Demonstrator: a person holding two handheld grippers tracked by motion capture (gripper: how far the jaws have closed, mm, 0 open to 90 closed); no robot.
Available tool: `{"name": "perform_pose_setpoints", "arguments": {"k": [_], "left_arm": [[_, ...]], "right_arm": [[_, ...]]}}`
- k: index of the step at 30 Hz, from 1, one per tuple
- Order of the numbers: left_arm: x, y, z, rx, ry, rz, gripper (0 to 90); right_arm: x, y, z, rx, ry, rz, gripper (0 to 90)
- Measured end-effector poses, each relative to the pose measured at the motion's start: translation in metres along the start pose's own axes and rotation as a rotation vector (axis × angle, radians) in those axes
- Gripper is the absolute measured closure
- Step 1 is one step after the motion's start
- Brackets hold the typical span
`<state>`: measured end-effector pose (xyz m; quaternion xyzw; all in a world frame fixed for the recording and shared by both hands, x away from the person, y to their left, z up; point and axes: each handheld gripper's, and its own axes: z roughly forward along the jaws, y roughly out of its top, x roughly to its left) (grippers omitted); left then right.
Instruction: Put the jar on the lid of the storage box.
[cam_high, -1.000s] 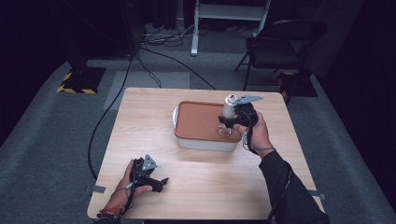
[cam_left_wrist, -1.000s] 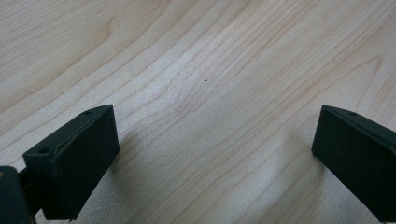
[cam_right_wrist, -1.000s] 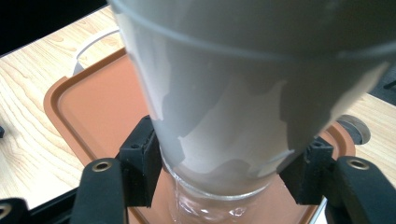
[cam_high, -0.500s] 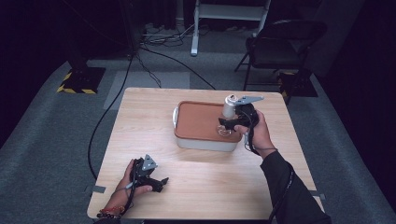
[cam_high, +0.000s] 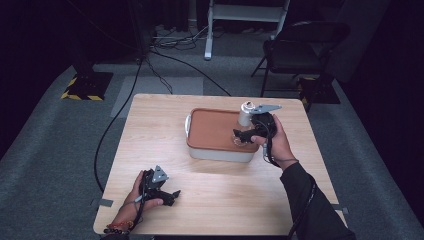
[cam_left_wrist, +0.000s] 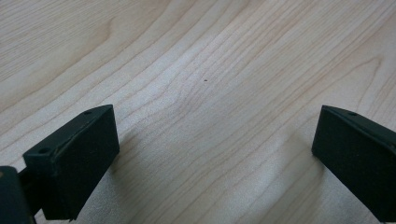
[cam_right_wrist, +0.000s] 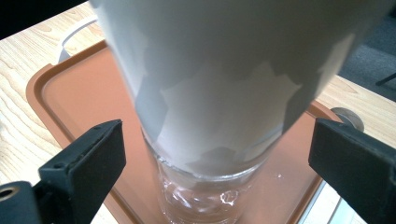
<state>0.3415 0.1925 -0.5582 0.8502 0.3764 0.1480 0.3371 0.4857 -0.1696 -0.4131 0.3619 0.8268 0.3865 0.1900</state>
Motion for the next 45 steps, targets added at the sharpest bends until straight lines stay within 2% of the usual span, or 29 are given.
{"name": "perform_pose_setpoints", "arguments": {"k": [15,22,33,45], "left_arm": [[0.0,0.0,0.0,0.0,0.0,0.001,0.5],[0.0,-0.001,0.0,-0.001,-0.001,0.002,0.5],[0.0,-0.001,-0.001,0.0,-0.002,0.003,0.5],[0.0,-0.001,-0.001,-0.001,-0.002,0.003,0.5]], "right_arm": [[0.002,-0.001,0.0,0.001,-0.022,-0.022,2.7],[0.004,-0.001,-0.003,0.006,-0.04,-0.046,2.7],[0.007,0.002,-0.011,0.028,-0.08,-0.092,2.7],[0.005,-0.003,-0.028,0.034,-0.116,-0.139,3.2]]}}
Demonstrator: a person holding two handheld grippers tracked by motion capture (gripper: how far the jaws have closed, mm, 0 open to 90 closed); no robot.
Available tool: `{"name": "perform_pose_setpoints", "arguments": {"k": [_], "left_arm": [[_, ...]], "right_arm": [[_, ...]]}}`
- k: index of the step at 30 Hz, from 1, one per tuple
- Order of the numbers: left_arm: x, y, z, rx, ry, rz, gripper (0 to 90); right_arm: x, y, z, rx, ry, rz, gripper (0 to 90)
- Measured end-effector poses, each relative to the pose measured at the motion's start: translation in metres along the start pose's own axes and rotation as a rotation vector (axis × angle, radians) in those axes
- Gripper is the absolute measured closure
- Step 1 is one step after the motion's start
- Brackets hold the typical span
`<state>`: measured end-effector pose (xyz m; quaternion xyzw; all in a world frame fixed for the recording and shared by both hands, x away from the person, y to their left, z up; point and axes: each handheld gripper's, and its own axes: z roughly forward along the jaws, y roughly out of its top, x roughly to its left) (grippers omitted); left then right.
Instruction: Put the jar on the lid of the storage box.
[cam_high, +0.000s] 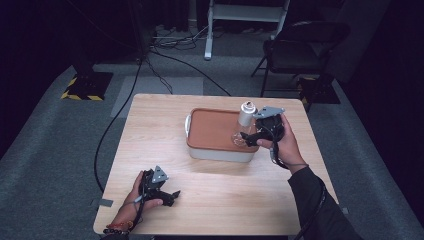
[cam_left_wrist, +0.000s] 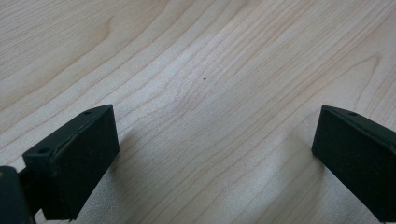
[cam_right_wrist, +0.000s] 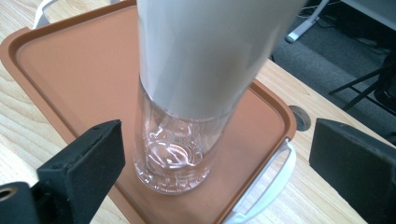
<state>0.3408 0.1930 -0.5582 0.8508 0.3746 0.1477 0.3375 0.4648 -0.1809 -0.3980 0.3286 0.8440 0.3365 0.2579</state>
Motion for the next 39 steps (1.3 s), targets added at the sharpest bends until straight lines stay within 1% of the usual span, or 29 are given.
{"name": "perform_pose_setpoints", "arguments": {"k": [4,12,16,21,26,36,39], "left_arm": [[0.0,0.0,0.0,0.001,0.0,-0.001,0.5],[0.0,0.0,0.0,0.0,0.0,0.0,0.5],[0.0,0.0,0.0,0.0,0.0,0.0,0.5],[0.0,0.0,0.0,0.0,0.0,0.0,0.5],[0.0,0.0,0.0,0.0,0.0,0.0,0.5],[0.0,0.0,0.0,0.0,0.0,0.0,0.5],[0.0,0.0,0.0,0.0,0.0,0.0,0.5]], "right_arm": [[-0.001,-0.002,-0.004,-0.001,-0.009,-0.014,3.3],[-0.001,-0.007,-0.011,-0.008,-0.022,-0.024,3.3],[0.0,-0.01,-0.014,-0.006,-0.027,-0.04,3.3],[0.002,-0.014,-0.018,0.004,-0.044,-0.071,3.3],[0.001,-0.022,-0.021,0.013,-0.053,-0.087,3.3],[0.001,-0.038,-0.027,0.024,-0.063,-0.095,3.3],[0.002,-0.042,-0.029,0.024,-0.06,-0.093,3.3]]}}
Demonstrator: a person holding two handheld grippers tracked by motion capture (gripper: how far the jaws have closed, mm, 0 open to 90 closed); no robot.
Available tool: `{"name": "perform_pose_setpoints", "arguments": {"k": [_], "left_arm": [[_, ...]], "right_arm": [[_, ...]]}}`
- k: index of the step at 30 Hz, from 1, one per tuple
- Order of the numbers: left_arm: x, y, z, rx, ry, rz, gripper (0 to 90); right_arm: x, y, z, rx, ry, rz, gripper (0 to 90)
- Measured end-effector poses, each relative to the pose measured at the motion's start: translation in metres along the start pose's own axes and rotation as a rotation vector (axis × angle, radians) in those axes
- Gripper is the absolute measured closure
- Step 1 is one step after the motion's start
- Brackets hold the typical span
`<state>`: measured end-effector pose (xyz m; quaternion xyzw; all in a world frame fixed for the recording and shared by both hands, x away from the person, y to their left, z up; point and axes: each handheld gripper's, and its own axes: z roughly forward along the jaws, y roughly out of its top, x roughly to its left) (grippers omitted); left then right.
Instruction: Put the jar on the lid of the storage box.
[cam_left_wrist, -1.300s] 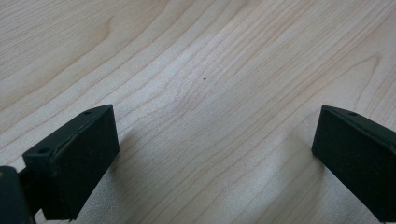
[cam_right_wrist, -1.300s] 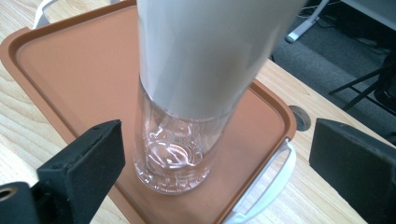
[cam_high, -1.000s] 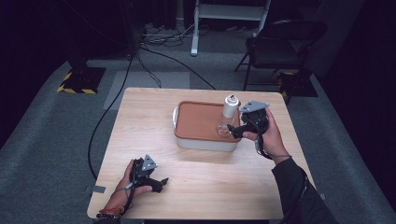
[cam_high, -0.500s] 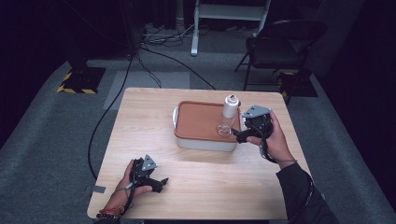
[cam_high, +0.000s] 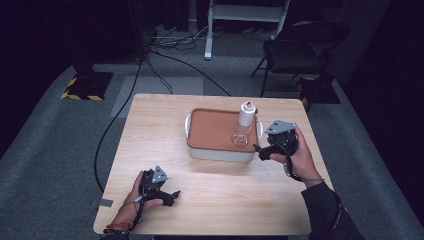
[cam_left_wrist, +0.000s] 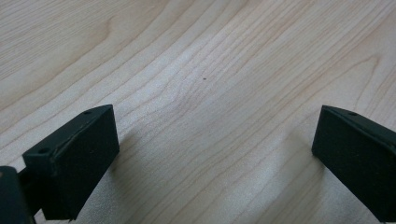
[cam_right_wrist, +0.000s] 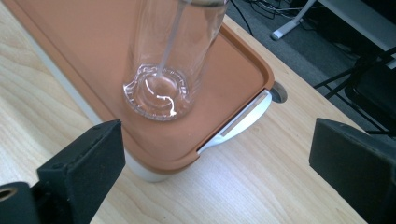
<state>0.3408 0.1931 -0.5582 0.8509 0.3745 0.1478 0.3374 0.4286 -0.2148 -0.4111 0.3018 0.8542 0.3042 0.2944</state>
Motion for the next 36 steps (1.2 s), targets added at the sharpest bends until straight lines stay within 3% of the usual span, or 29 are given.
{"name": "perform_pose_setpoints", "arguments": {"k": [18,36], "left_arm": [[0.0,0.0,0.0,0.0,0.0,0.0,0.5],[0.0,0.0,0.0,0.0,0.0,0.0,0.5]], "right_arm": [[0.009,-0.027,-0.012,0.024,0.006,-0.05,3.2],[0.018,-0.059,-0.015,0.05,-0.012,-0.059,3.2]]}}
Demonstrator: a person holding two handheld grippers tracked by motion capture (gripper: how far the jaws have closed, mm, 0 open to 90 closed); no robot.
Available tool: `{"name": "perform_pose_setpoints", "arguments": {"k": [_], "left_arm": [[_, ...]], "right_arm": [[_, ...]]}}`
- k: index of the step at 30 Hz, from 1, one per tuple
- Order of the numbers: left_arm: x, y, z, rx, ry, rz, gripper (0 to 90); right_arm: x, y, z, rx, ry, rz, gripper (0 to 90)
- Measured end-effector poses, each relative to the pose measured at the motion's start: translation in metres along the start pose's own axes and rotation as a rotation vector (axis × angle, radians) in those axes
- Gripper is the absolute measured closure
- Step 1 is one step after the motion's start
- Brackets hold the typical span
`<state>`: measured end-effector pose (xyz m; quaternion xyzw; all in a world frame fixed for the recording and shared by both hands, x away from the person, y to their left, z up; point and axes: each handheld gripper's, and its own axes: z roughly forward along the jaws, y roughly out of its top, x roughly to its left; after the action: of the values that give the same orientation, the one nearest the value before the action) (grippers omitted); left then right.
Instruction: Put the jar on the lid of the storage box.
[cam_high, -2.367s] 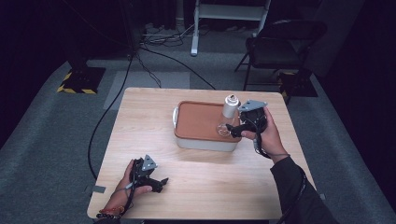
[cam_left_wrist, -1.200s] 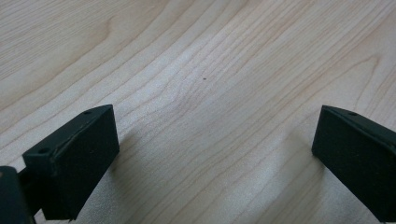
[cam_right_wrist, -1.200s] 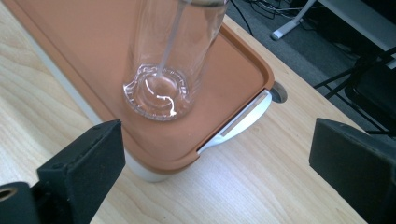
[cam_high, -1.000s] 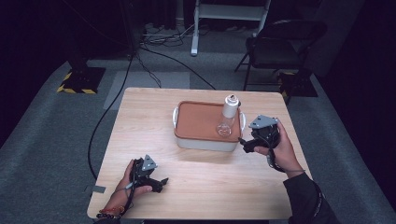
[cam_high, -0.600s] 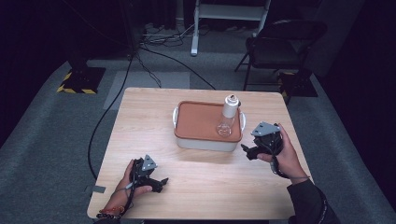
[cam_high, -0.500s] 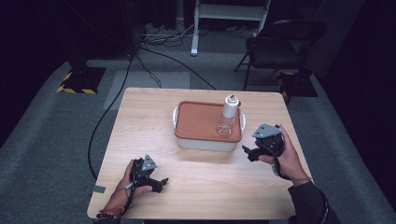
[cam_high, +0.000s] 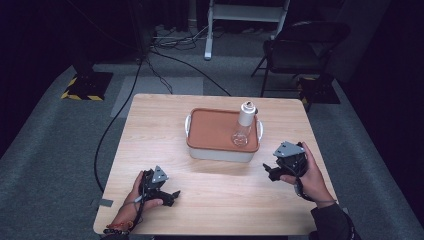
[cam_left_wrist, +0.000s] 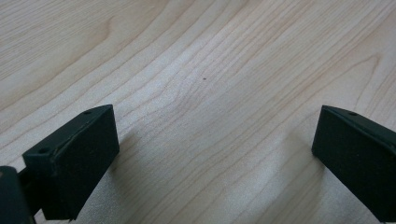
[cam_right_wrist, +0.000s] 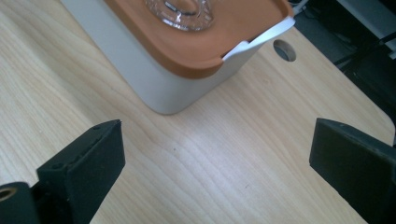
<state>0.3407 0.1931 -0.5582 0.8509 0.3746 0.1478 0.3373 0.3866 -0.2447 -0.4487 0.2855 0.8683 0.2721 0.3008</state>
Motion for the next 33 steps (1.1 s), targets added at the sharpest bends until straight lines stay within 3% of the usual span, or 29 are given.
{"name": "perform_pose_setpoints", "arguments": {"k": [33], "left_arm": [[0.0,0.0,0.0,0.001,0.0,-0.001,0.5]], "right_arm": [[0.008,-0.044,0.015,0.071,0.035,0.046,3.2]]}}
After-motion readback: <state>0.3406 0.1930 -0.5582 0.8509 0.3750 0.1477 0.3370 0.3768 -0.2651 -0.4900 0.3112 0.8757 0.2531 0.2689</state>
